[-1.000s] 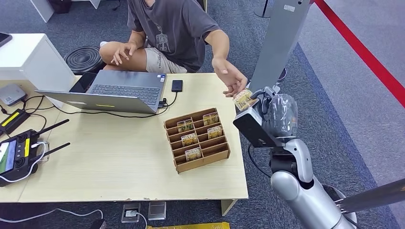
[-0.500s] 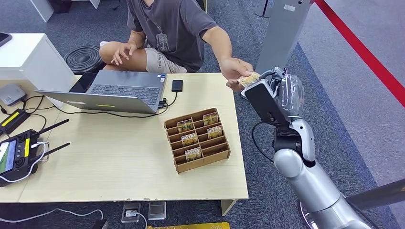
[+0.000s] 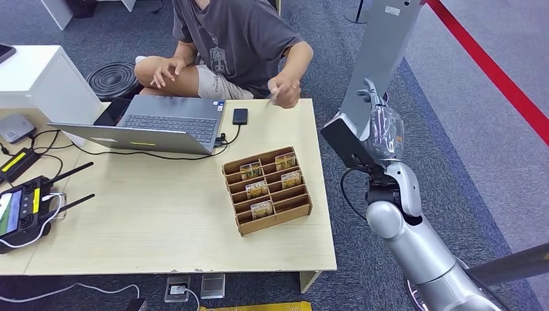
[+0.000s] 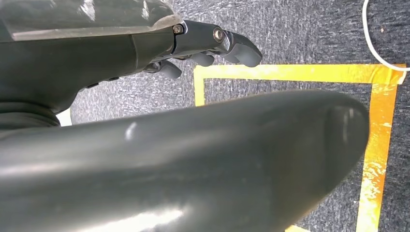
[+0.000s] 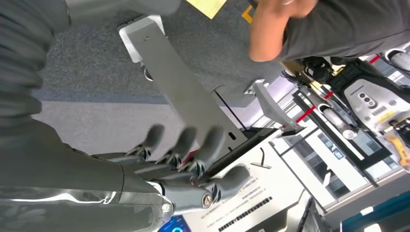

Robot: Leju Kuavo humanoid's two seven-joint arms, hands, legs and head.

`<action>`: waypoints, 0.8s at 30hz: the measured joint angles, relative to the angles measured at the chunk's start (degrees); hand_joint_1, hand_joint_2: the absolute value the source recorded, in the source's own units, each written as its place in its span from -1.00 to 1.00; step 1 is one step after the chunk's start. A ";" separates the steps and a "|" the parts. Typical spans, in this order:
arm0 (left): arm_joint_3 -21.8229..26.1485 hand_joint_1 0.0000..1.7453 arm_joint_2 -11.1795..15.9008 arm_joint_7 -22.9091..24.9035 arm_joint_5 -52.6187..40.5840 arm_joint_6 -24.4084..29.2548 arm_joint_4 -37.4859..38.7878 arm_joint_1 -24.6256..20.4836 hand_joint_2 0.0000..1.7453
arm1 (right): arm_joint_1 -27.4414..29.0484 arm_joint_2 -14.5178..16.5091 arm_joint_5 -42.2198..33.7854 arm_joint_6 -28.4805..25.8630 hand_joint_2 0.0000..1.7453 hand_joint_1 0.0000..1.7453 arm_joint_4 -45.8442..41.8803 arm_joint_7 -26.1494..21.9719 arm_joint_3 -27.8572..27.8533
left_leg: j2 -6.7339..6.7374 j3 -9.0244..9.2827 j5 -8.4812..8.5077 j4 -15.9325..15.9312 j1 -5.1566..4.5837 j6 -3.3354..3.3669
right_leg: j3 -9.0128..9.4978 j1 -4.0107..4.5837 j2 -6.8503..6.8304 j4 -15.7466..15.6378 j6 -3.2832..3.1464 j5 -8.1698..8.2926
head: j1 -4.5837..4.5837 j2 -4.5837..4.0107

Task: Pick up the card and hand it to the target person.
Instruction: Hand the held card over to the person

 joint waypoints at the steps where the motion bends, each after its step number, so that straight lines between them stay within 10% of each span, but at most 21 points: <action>1: -0.07 -1.00 0.00 0.00 0.19 0.02 0.00 0.00 -1.00 | 0.10 0.02 -0.09 -0.10 1.00 -1.00 -0.34 -0.33 -0.01 | 0.00 0.00 0.00 0.00 0.00 0.00 | 0.00 0.00 0.00 0.00 0.00 0.00 | 0.01 0.00; 7: -0.23 -1.00 -0.01 -0.01 1.69 0.22 0.00 0.06 -1.00 | 2.57 -0.38 -5.06 -1.46 1.00 -1.00 -7.08 -2.46 -0.91 | 0.00 0.02 0.00 0.01 0.00 0.00 | -0.03 0.00 0.00 -0.01 0.00 0.00 | -0.01 0.00; 11: -0.26 -1.00 -0.03 -0.08 3.02 0.69 0.00 0.16 -1.00 | 6.20 -1.79 -8.67 -3.43 -1.00 -1.00 -14.92 -2.91 -2.54 | 0.00 0.02 -0.01 0.01 0.00 0.00 | -0.04 0.00 0.00 -0.02 0.00 0.00 | 0.02 0.00; 24: -0.26 -1.00 -0.60 0.04 6.51 2.74 0.00 0.39 -1.00 | 24.96 -7.80 -17.63 -8.31 -1.00 -1.00 -37.05 -3.00 -13.07 | 0.00 0.02 -0.03 0.01 0.00 0.01 | -0.03 0.00 0.00 -0.08 0.00 -0.01 | 0.02 0.00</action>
